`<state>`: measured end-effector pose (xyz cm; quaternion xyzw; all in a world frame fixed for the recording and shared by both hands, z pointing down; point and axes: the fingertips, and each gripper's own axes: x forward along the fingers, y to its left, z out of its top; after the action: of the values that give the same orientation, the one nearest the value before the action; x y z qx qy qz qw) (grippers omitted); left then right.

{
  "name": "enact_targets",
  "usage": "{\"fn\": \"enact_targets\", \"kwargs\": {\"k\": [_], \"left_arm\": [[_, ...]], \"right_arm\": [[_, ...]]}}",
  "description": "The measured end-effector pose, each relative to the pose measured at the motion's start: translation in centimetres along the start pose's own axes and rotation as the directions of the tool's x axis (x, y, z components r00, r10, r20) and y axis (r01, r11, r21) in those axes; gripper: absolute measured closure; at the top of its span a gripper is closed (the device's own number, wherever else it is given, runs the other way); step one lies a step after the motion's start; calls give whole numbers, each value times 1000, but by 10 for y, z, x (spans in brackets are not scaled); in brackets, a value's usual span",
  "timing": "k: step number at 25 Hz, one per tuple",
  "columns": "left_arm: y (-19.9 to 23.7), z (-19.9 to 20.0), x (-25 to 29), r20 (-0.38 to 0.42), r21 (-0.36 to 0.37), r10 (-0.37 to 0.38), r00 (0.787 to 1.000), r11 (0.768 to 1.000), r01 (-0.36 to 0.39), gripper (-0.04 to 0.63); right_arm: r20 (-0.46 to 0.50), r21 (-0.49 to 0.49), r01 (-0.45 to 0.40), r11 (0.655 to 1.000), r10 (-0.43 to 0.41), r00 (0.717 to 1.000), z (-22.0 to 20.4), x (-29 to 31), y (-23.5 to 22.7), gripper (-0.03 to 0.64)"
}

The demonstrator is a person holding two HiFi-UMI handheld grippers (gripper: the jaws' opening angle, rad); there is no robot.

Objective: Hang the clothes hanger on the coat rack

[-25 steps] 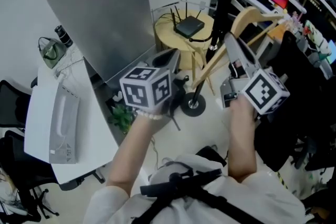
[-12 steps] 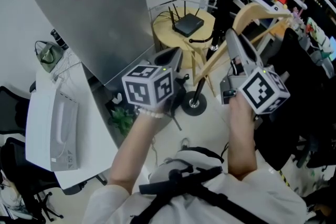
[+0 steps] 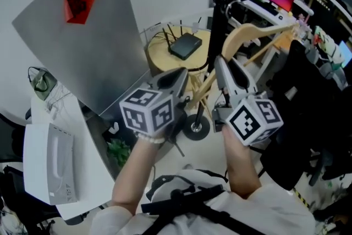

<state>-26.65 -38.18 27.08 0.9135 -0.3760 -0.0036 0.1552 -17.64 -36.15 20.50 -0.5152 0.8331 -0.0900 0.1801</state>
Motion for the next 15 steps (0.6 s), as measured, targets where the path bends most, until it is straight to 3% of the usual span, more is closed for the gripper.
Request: {"fn": "enact_targets", "kwargs": {"k": [9,15], "left_arm": [[-6,21,20,23,2,-133,991,991,133,606],[2,31,23,0,24,-221,975,975,221,606]], "right_arm": [[-22,-83,37,996,-38,999,-7,14,-1,482],[-42,-76,174,982,-178,983,-22,28,-10,482]]}}
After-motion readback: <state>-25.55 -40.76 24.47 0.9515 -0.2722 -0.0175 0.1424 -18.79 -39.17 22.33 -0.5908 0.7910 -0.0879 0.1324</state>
